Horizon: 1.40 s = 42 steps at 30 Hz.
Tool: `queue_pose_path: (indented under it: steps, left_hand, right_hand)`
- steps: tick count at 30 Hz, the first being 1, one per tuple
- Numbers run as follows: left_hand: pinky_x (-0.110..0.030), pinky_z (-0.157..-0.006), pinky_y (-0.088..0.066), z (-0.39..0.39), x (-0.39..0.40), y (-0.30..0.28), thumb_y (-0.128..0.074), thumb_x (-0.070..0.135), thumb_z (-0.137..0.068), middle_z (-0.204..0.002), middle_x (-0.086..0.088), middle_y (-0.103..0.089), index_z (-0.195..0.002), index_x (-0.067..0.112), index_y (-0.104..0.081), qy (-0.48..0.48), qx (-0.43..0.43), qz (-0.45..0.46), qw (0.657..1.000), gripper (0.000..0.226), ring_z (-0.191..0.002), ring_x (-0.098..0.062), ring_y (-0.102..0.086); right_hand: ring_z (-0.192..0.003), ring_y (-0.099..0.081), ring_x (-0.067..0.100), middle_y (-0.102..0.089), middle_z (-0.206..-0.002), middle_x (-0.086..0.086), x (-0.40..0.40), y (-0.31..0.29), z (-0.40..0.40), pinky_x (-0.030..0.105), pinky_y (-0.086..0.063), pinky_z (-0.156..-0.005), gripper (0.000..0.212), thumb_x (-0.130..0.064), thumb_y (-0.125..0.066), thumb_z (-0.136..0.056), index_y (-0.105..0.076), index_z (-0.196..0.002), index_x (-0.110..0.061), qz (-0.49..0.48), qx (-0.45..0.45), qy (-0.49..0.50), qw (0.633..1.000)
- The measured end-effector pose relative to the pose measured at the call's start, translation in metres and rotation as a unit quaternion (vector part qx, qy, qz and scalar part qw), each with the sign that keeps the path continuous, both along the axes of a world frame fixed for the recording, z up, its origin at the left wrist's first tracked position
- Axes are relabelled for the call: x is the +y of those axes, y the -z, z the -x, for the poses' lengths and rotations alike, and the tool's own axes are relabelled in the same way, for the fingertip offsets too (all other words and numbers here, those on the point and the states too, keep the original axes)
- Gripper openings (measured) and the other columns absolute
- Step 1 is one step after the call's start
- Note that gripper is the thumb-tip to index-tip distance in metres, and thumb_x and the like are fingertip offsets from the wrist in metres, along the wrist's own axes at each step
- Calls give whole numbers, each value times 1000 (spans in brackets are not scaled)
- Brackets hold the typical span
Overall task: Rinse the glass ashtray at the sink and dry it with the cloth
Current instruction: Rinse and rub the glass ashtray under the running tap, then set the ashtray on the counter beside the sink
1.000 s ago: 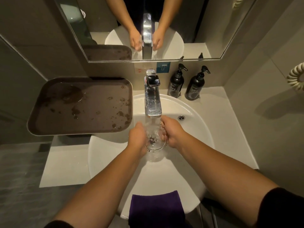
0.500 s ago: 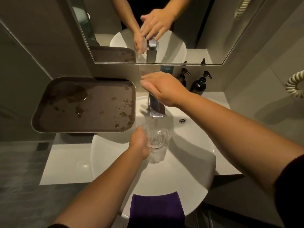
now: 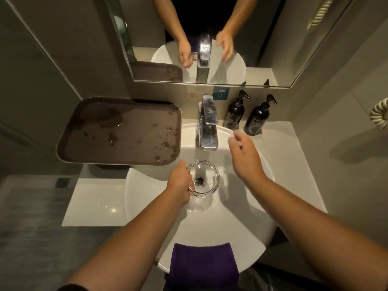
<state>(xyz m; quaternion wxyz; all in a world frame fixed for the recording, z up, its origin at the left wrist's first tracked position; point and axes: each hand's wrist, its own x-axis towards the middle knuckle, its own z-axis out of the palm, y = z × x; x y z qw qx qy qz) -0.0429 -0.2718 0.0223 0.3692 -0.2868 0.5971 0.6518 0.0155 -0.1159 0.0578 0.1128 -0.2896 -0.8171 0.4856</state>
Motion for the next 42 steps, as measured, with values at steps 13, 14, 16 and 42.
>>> queue_pose_path:
  steps: [13, 14, 16, 42]
  left_hand:
    - [-30, -61, -37, -43, -20, -42, -29, 40, -104, -63, 5, -47, -65, 22, -44, 218, 359, 134, 898, 46, -62, -12, -45]
    - [-29, -61, -36, -48, -21, -43, -28, 37, -105, -65, 4, -46, -66, 22, -43, 219, 381, 144, 887, 44, -63, -11, -44]
    - [-31, -65, -38, -53, -22, -42, -30, 34, -104, -73, 2, -47, -71, 21, -44, 196, 401, 139, 884, 38, -70, -13, -46]
    - [-38, -85, -48, -44, -215, -23, -24, 38, -104, -107, -11, -68, -117, 12, -56, 258, 396, 395, 788, 43, -98, -32, -62]
  right_hand:
    - [-49, -57, 17, -74, -83, 20, -24, 4, -51, 16, -34, -36, 66, -74, -35, -91, -61, -108, -15, 481, -269, -30, 834]
    - [-51, -58, 17, -73, -79, 17, -27, 3, -52, 17, -36, -36, 57, -68, -40, -93, -60, -105, -16, 484, -250, -22, 839]
    - [-49, -54, 14, -66, -70, 10, -35, 0, -55, 18, -38, -35, 31, -46, -49, -98, -58, -94, -17, 461, -208, -25, 862]
    - [-94, -64, 36, -71, -105, 15, -200, 2, -12, 38, -50, -74, 35, -28, -38, -98, -54, -127, -15, -225, -137, -275, 925]
